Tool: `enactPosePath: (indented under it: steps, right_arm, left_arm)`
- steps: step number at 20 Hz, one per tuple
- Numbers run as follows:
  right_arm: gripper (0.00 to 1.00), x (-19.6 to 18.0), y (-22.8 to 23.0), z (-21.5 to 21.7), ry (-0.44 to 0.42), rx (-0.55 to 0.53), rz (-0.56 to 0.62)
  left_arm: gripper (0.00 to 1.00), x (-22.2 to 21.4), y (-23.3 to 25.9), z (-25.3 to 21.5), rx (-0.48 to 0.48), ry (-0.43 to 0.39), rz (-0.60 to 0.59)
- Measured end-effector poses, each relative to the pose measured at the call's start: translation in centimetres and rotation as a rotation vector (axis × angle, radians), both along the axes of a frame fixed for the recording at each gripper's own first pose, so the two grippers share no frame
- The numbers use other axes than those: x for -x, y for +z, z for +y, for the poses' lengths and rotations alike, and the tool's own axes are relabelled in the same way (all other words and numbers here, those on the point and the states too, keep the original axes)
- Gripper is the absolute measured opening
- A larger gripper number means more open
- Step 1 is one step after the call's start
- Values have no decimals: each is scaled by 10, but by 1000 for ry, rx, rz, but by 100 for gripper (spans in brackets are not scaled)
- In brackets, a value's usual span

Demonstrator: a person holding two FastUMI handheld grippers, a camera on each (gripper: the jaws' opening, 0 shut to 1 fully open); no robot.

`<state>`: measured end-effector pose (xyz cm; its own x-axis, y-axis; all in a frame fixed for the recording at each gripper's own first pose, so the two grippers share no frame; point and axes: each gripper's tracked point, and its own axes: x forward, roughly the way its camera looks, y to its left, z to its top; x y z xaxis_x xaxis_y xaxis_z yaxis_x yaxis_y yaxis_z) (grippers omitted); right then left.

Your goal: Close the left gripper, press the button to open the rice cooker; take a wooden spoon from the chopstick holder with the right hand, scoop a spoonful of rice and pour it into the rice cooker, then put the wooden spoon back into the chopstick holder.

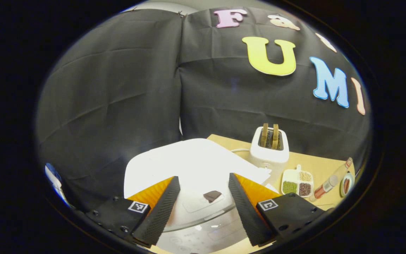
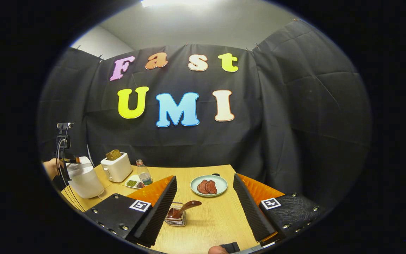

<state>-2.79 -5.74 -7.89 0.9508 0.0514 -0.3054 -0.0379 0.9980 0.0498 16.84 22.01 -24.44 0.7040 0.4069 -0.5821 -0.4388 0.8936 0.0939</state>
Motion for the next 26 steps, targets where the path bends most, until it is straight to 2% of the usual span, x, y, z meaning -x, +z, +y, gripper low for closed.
enactPosePath:
  steps: [7, 10, 13, 15, 17, 19, 23, 26]
  right_arm:
    - [98, 1, -1, 9, -5, -7, -3]
    - [98, 0, -6, 21, -3, -29, -1]
    - [98, 0, -13, 38, 16, -49, 26]
    - [98, -5, -6, 48, 27, -56, 5]
    - [98, -9, 4, 61, 41, -64, -28]
    - [98, -15, 13, 73, 58, -63, -53]
    - [97, -22, 33, 90, 87, -50, -93]
    - [98, -26, 45, 105, 108, -57, -110]
  left_arm:
    - [98, 8, -11, -3, -9, -37, 47]
    - [100, 10, -12, -3, 29, -33, 24]
    - [100, 10, -11, -4, 25, -69, 20]
    - [98, 9, -10, -5, 3, -96, 17]
    - [100, 8, -8, -8, 20, -110, 5]
    - [98, 3, 13, -17, 45, -135, -65]
    - [97, 9, 88, -38, -74, -256, -223]
    - [97, 30, 144, -57, -98, -316, -327]
